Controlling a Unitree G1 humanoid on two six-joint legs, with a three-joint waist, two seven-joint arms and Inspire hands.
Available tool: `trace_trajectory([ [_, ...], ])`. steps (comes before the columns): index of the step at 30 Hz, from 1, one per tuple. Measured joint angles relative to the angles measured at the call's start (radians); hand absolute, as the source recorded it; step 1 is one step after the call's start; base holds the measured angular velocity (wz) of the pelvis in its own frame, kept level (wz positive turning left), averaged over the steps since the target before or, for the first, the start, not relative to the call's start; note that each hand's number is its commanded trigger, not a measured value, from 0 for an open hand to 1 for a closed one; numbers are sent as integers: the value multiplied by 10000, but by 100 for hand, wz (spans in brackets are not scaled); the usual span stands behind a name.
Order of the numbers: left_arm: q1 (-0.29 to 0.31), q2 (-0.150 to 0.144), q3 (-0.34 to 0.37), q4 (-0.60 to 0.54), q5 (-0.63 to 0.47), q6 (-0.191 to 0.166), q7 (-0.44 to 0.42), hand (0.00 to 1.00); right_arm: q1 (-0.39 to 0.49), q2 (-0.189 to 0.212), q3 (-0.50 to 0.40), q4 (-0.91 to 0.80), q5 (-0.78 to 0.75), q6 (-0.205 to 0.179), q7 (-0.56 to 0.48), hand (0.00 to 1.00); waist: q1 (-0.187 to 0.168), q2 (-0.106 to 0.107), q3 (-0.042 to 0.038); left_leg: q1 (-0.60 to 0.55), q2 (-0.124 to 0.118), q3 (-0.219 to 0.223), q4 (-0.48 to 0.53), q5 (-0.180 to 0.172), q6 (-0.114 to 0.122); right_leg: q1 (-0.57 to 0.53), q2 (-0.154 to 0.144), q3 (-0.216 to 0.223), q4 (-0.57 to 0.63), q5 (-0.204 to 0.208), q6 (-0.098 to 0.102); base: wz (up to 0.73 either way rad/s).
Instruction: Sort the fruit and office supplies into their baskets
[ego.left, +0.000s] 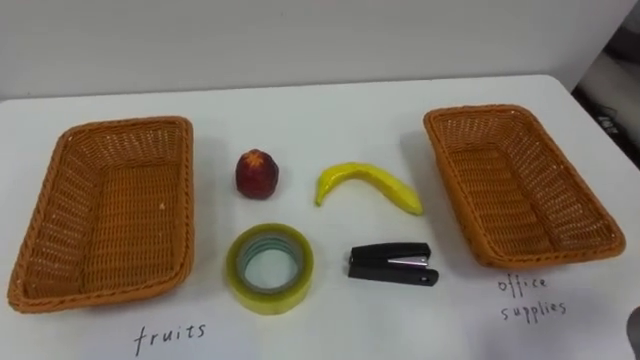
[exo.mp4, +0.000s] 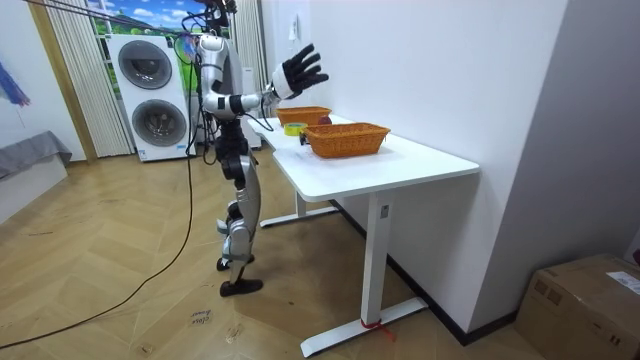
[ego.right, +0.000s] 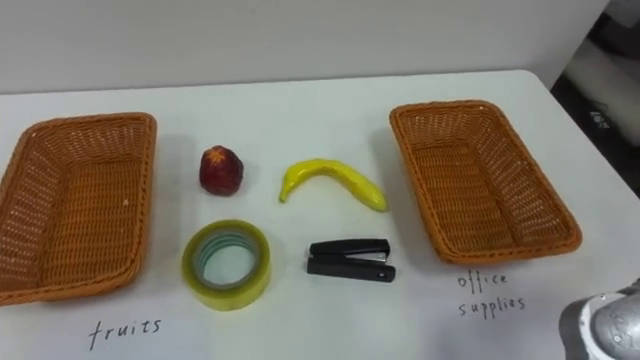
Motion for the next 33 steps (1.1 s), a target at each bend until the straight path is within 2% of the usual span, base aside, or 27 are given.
trace_trajectory([
  [6, -16, 3, -218, -1, 10, 43, -19, 0, -345, -349, 560, -688, -204, 4, 330, 0, 58, -99, 27, -37, -29, -212, 92, 0, 0, 101, -77, -265, -101, -3, 2, 10],
  [9, -45, 14, -369, -8, 12, 126, -34, 0, -502, -356, 607, -692, -403, 5, 532, 0, 133, -139, -12, -73, -32, -248, 101, 5, 9, 117, -87, -318, -152, 0, 4, 7],
  [13, -24, 17, -409, -9, 8, 223, -57, 0, -504, -384, 748, -699, -403, 5, 816, 0, 256, -228, -13, -130, -41, -349, 127, 7, 11, 137, -110, -425, -192, 9, 9, 7],
  [15, -26, 32, -499, -8, 6, 223, -57, 0, -504, -405, 1018, -698, -403, 5, 947, 0, 248, -192, -1, -115, -40, -405, 129, 7, 13, 226, -108, -479, -218, 49, 15, 10],
  [19, -102, 68, -549, -29, 11, 184, -158, 0, -506, -410, 1433, -688, -507, 5, 1632, 0, 266, -69, 13, -61, -39, -509, 129, 7, 12, 315, -125, -661, -214, 54, 18, 8],
  [24, -136, 74, -555, -25, 20, 173, -514, 0, -603, -423, 1510, -681, -1117, 23, 2480, 0, 333, -23, 32, -19, -40, -550, 128, 9, 11, 374, -139, -790, -216, 53, 18, 3],
  [30, -225, 101, -560, -96, 299, 170, -934, 0, -808, -604, 1767, -667, -1614, 25, 3567, 0, 455, -127, 40, -31, -49, -539, 133, 18, 19, 404, -150, -820, -395, 61, 17, 1],
  [33, -218, 197, -586, -116, 301, 214, -1104, 0, -804, -681, 2089, -665, -1728, 165, 4173, 0, 465, -268, -24, -44, -54, -605, 143, 18, 20, 464, -157, -886, -392, 83, 18, 7],
])
